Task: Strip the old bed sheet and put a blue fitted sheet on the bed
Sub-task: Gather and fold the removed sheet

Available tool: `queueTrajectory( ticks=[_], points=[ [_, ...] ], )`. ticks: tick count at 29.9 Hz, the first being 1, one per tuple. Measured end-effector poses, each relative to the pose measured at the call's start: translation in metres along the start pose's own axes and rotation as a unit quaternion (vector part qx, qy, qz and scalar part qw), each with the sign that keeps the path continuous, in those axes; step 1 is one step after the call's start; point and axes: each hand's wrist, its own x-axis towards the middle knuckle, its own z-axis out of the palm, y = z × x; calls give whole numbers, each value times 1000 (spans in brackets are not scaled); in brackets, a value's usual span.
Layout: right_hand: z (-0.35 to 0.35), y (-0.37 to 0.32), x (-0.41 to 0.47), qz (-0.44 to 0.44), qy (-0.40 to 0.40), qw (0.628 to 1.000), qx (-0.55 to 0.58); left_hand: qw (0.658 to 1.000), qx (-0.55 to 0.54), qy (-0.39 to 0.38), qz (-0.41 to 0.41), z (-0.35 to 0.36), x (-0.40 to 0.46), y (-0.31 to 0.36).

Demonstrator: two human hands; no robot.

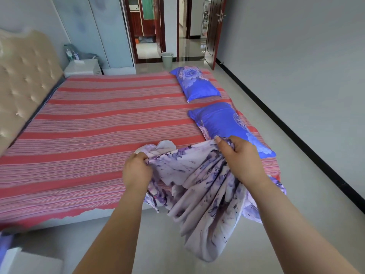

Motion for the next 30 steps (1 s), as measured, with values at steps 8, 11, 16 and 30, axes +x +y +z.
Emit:
queueTrajectory(
  ticks=[8, 11, 16, 30],
  points=[
    [-5, 8, 17, 38, 34, 998, 30, 965, -112, -139, 193, 35, -95, 4],
    [1, 4, 17, 36, 27, 998, 42, 961, -66, -99, 248, 54, -107, 16],
    [9, -2, 11, 24, 18, 998, 46, 960, -122, 2, 252, 46, -109, 59],
    [7, -4, 4, 2, 3, 999, 48, 985, 18, -38, 169, 50, -94, 63]
  ],
)
